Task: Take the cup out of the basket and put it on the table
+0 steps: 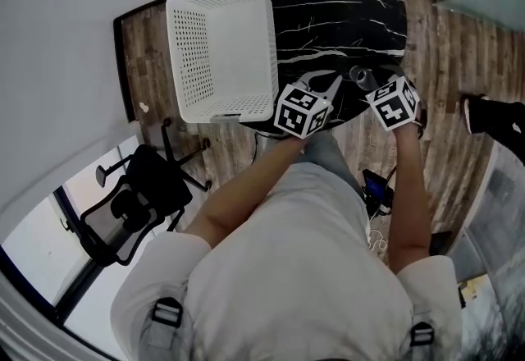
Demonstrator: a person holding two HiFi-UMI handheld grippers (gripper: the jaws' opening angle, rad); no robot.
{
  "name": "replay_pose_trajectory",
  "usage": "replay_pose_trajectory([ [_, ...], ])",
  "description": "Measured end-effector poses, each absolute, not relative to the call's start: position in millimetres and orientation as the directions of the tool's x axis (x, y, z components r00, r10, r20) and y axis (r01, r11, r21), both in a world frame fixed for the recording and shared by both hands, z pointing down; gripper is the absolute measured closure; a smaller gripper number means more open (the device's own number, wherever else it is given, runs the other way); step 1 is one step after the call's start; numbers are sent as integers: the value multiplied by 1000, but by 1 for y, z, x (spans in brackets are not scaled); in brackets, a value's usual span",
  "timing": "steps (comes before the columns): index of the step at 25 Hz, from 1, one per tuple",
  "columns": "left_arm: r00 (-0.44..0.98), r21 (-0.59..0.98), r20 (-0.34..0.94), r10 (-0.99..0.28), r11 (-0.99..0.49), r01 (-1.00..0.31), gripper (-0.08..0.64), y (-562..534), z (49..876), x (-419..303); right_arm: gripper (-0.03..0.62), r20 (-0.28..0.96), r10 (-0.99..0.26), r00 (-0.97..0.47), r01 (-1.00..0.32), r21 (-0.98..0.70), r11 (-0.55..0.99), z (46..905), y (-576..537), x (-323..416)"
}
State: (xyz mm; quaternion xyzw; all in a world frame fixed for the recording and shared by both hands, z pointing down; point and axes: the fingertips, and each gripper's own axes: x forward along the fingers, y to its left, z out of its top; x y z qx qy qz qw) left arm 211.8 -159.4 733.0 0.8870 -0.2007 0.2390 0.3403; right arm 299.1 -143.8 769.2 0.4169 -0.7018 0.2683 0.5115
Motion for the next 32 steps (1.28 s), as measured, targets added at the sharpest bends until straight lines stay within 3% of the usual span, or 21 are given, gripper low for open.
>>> replay_pose_trajectory([
  [6, 845, 510, 484, -226, -712, -483, 555, -161, 681, 208, 555, 875, -467, -129, -889, 107, 445, 711, -147, 300],
  [17, 907, 440, 249, -340, -795, -419, 555, -154, 533, 158, 557, 565, -782, -262, -914, 116, 390, 553, -146, 227],
  [32, 870, 215, 50, -490, -846, -488, 555, -147, 400, 56, 568, 242, -847, -474, -856, 98, 507, 410, -142, 109],
])
